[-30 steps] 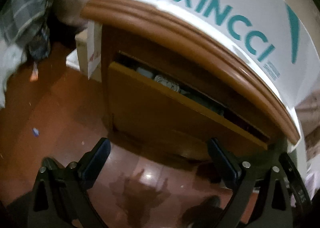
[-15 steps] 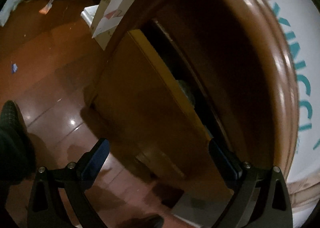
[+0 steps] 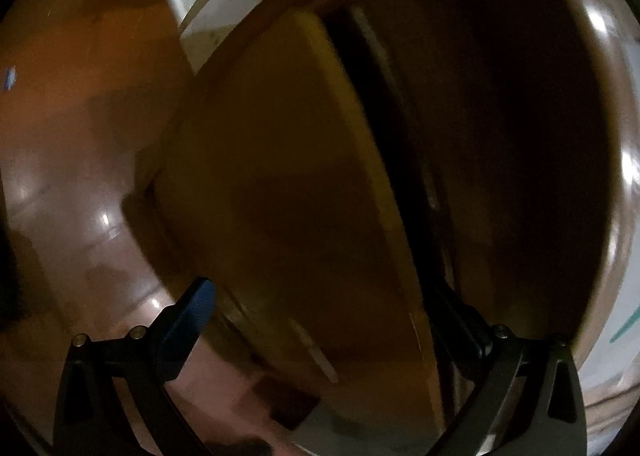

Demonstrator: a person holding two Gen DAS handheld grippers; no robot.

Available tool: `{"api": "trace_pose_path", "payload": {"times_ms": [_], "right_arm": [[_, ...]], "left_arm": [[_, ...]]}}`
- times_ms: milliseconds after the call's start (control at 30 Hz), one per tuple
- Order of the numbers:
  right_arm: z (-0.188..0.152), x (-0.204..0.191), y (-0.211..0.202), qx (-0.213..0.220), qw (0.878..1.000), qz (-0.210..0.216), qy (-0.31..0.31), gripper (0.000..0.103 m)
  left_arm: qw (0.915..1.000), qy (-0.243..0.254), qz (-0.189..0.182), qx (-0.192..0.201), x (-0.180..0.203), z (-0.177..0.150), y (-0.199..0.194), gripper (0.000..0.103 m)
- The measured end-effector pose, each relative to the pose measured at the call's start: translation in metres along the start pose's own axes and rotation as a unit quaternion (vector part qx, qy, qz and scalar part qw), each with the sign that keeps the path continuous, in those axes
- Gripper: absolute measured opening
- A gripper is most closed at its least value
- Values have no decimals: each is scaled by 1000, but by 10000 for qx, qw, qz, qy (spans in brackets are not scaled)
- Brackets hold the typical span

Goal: Take underwear out of drawer
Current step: 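Hook the drawer front with the left tool and pull it open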

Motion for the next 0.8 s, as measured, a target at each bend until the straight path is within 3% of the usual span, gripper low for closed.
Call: {"api": "trace_pose_path", "payload": {"times_ms": [367, 500, 800], "right_arm": [[0, 2, 1, -52, 10000, 22, 79, 88], [0, 3, 2, -63, 9999, 11, 101, 88], [1, 8, 2, -86, 9998, -21, 190, 88]], "left_arm": [[9978, -650, 121, 38, -7, 2, 11, 103], [9988, -499, -3, -11, -17, 6, 14, 103], [9993, -330, 197, 27, -32, -14, -11, 103]]}}
Point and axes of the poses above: each gripper's, at about its wrist camera, not at the fingertips, and y roughly the way its jaws point, x to its right, z to its top, the point moved 2 cm from there along y, roughly the way its jaws point, and after that the axes turned 10 degrees about -z, right-handed, at the moved point
